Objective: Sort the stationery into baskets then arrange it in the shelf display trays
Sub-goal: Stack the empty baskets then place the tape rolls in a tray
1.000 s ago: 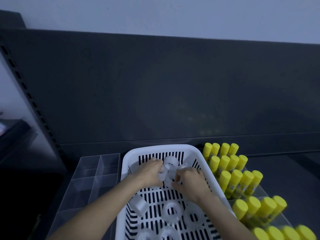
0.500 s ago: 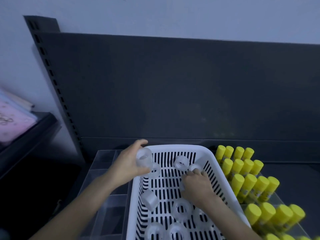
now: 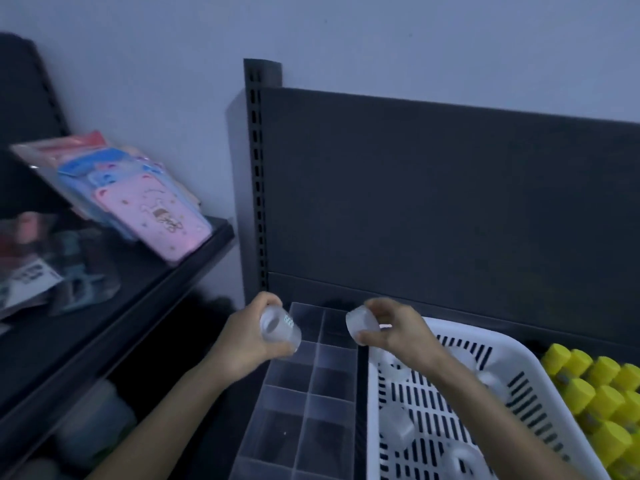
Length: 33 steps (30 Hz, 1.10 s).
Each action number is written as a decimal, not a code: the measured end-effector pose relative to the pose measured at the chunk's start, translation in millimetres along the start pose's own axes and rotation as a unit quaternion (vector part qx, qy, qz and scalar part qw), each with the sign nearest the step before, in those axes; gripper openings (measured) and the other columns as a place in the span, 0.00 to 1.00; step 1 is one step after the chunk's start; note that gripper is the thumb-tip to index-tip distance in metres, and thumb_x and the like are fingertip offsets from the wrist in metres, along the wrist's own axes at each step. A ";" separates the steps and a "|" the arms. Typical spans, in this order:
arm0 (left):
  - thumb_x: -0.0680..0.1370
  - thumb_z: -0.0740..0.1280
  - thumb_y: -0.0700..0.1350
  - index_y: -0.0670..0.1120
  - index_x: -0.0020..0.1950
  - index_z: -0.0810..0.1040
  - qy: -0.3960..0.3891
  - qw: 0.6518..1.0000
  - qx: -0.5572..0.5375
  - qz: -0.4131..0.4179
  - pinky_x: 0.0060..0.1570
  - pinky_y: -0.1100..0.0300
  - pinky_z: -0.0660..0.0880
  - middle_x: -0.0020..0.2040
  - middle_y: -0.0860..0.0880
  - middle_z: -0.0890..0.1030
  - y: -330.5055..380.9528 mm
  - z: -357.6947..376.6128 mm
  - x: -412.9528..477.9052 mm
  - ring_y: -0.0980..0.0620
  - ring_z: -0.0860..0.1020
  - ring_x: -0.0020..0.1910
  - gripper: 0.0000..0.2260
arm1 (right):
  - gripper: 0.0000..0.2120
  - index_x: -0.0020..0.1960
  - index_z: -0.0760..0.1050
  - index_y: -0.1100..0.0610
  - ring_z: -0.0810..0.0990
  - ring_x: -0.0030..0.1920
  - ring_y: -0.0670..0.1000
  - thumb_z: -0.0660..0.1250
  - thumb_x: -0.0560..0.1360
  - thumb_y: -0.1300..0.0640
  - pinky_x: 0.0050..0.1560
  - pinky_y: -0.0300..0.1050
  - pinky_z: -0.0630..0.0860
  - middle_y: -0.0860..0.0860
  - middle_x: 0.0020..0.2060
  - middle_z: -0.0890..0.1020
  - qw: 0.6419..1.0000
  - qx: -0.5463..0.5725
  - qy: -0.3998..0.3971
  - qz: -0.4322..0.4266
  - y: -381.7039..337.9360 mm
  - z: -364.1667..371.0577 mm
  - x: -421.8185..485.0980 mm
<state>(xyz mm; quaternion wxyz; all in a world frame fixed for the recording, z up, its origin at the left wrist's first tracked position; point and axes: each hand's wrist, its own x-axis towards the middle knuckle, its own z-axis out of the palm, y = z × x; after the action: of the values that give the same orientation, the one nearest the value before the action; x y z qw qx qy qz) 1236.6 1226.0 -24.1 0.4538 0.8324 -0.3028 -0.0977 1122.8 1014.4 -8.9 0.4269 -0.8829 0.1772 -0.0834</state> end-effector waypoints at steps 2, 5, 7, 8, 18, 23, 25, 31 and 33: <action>0.63 0.78 0.41 0.53 0.48 0.71 0.013 1.000 -0.021 -0.015 0.35 0.72 0.70 0.43 0.54 0.78 -12.2 -8.6 -1.9 0.59 0.76 0.40 0.22 | 0.24 0.63 0.73 0.56 0.78 0.56 0.49 0.74 0.68 0.57 0.52 0.34 0.73 0.48 0.52 0.79 0.999 -0.028 -0.004 -0.022 -13.0 15.5 20.2; 0.60 0.79 0.42 0.53 0.45 0.71 0.041 0.998 -0.046 -0.021 0.35 0.73 0.71 0.39 0.53 0.77 -27.2 -17.5 -3.8 0.63 0.76 0.36 0.22 | 0.24 0.65 0.71 0.57 0.75 0.59 0.53 0.70 0.71 0.53 0.58 0.42 0.71 0.52 0.58 0.76 0.988 -0.137 -0.027 -0.064 -28.3 41.2 52.0; 0.59 0.77 0.44 0.55 0.45 0.71 0.054 0.996 -0.060 -0.023 0.35 0.74 0.71 0.38 0.54 0.77 -34.7 -21.7 -4.9 0.66 0.75 0.35 0.22 | 0.23 0.65 0.70 0.57 0.74 0.59 0.55 0.68 0.72 0.53 0.57 0.44 0.72 0.55 0.59 0.73 0.973 -0.210 -0.073 -0.062 -29.9 59.9 70.1; 0.60 0.78 0.43 0.55 0.47 0.71 0.058 0.996 -0.065 -0.026 0.36 0.75 0.71 0.39 0.54 0.76 -38.2 -23.0 -5.1 0.66 0.75 0.35 0.22 | 0.24 0.66 0.68 0.57 0.73 0.60 0.56 0.67 0.72 0.54 0.56 0.44 0.72 0.56 0.60 0.72 0.964 -0.241 -0.097 -0.051 -27.9 69.1 76.9; 0.62 0.78 0.40 0.52 0.45 0.72 0.010 0.996 -0.086 -0.036 0.36 0.70 0.73 0.39 0.54 0.77 -55.3 -18.6 7.0 0.61 0.76 0.36 0.20 | 0.17 0.61 0.72 0.55 0.78 0.56 0.57 0.66 0.73 0.54 0.44 0.44 0.72 0.55 0.55 0.79 0.916 -0.368 -0.157 -0.011 -8.8 96.2 99.8; 0.60 0.79 0.39 0.52 0.44 0.73 -0.010 0.994 -0.108 -0.031 0.35 0.72 0.72 0.38 0.55 0.77 -49.7 -12.6 15.4 0.67 0.75 0.34 0.21 | 0.23 0.66 0.72 0.54 0.76 0.59 0.51 0.69 0.72 0.52 0.54 0.39 0.71 0.52 0.60 0.78 0.968 -0.227 -0.097 -0.039 -8.2 67.6 78.3; 0.62 0.79 0.36 0.51 0.45 0.73 -0.023 0.992 -0.119 -0.024 0.35 0.73 0.72 0.39 0.55 0.77 -43.3 -8.7 19.5 0.68 0.75 0.34 0.21 | 0.24 0.66 0.72 0.57 0.76 0.57 0.46 0.71 0.72 0.54 0.54 0.34 0.68 0.51 0.60 0.78 0.982 -0.159 -0.081 -0.067 -16.7 54.3 63.3; 0.57 0.77 0.44 0.54 0.46 0.73 -0.058 0.989 -0.134 -0.005 0.39 0.67 0.72 0.41 0.56 0.77 -20.6 7.8 29.9 0.61 0.75 0.39 0.22 | 0.33 0.70 0.66 0.53 0.71 0.56 0.42 0.74 0.68 0.57 0.58 0.33 0.66 0.45 0.57 0.72 0.978 -0.114 -0.123 -0.123 -30.3 52.5 29.3; 0.55 0.76 0.46 0.55 0.45 0.73 -0.063 0.988 -0.137 -0.006 0.40 0.65 0.72 0.42 0.55 0.78 -16.1 12.5 31.4 0.59 0.76 0.40 0.22 | 0.33 0.70 0.65 0.53 0.70 0.54 0.43 0.74 0.68 0.56 0.56 0.32 0.66 0.44 0.54 0.70 0.982 -0.107 -0.104 -0.119 -26.6 53.5 28.5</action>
<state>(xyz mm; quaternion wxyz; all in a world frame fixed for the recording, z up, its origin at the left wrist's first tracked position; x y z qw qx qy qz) 1262.9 1205.1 -40.8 0.5430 0.7562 -0.3094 -0.1936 1171.5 1057.4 -21.4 0.3329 -0.9421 0.0337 -0.0220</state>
